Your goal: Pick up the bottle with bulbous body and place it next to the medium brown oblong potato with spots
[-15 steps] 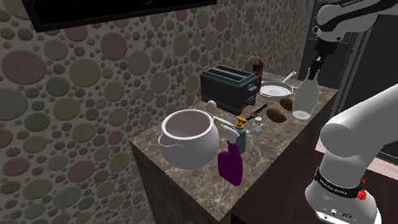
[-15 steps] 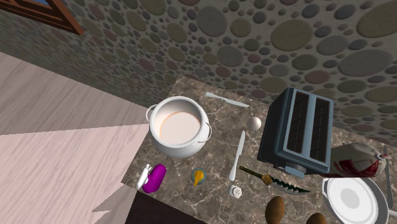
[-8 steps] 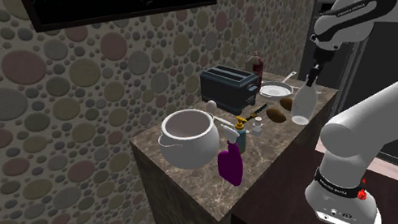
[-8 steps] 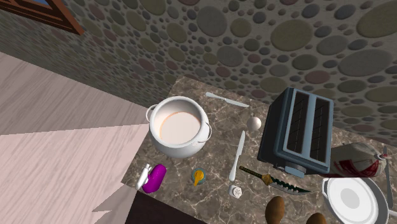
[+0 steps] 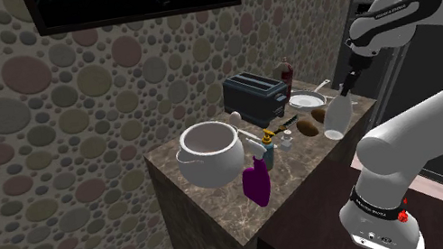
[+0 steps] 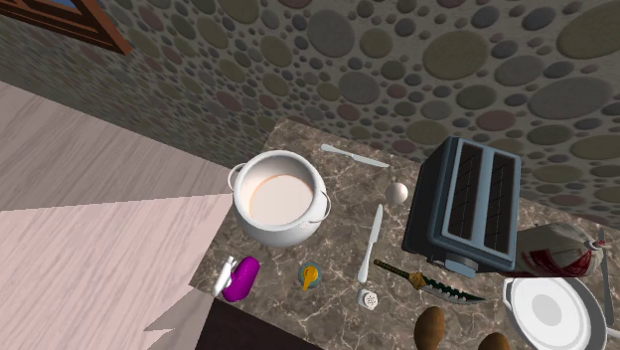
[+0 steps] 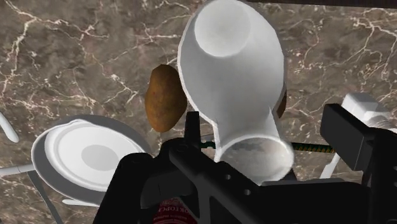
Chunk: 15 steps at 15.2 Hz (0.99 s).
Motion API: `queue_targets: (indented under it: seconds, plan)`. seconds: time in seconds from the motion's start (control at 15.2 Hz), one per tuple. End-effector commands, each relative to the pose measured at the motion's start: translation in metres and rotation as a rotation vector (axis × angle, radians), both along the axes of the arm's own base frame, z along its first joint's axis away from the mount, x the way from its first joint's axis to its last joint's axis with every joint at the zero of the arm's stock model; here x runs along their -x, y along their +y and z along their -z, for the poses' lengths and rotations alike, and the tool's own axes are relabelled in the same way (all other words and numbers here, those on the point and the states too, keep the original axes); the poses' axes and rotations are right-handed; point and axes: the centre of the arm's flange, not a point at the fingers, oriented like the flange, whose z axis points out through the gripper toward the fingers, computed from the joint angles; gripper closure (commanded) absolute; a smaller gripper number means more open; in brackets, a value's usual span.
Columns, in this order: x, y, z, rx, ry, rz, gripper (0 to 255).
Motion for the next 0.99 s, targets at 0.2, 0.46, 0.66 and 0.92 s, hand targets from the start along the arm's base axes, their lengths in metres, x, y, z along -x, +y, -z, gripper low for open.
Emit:
queue_targets:
  seconds: [0.2,0.46,0.66,0.92]
  plan:
    - [0.0,0.0,0.0,0.0,0.0,0.0,0]
    - [0.008,0.0,-0.049,0.0,0.0,0.0,0]
    - [0.008,0.0,-0.049,0.0,0.0,0.0,0]
    - [0.008,0.0,-0.049,0.0,0.0,0.0,0]
